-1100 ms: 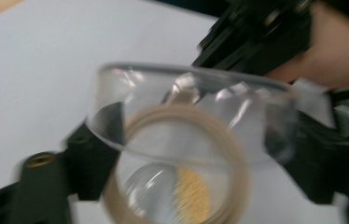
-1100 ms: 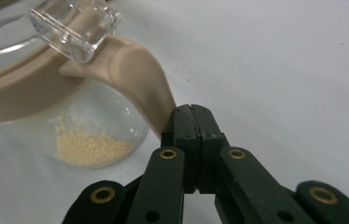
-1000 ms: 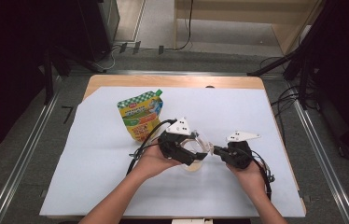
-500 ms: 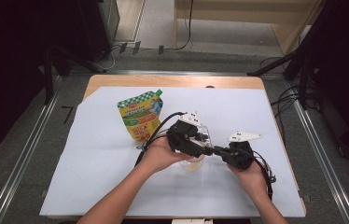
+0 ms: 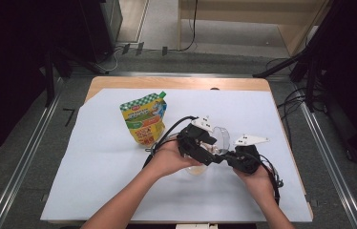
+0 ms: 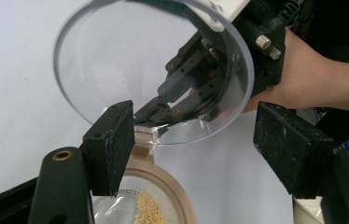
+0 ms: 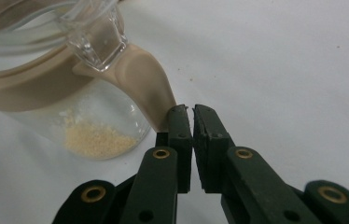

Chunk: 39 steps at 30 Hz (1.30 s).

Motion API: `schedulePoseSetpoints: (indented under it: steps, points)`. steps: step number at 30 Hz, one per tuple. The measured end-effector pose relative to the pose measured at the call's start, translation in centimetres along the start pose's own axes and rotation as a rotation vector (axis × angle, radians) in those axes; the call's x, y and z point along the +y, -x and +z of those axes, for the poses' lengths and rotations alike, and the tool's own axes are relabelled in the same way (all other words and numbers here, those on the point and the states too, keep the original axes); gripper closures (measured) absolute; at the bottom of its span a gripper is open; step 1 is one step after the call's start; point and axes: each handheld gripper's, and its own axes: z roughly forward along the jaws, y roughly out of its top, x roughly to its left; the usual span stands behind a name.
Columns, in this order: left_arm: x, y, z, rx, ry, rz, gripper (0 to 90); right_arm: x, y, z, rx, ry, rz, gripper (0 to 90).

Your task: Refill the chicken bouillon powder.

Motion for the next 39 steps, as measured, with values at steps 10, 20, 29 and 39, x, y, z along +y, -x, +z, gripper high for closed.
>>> schedulePoseSetpoints:
  steps: [10, 20, 29, 39]
  points:
    - [-1.0, -0.2, -3.5, -0.012, 0.004, -0.025, 33.8, -0.9, -0.1, -2.7, 0.009, 0.038, 0.024, 76.4]
    - [-2.8, -1.4, -7.3, 0.005, 0.050, -0.051, 53.7, -2.2, -2.6, -3.9, 0.078, 0.026, -0.014, 66.7]
    - [-4.2, -2.7, -8.6, 0.018, 0.012, -0.119, 53.3, -2.3, -5.9, -3.0, 0.177, 0.016, -0.105, 64.2]
    - [-6.0, -3.7, -11.3, 0.059, 0.049, -0.184, 48.7, -1.8, -8.0, -1.9, 0.246, 0.011, -0.120, 58.4]
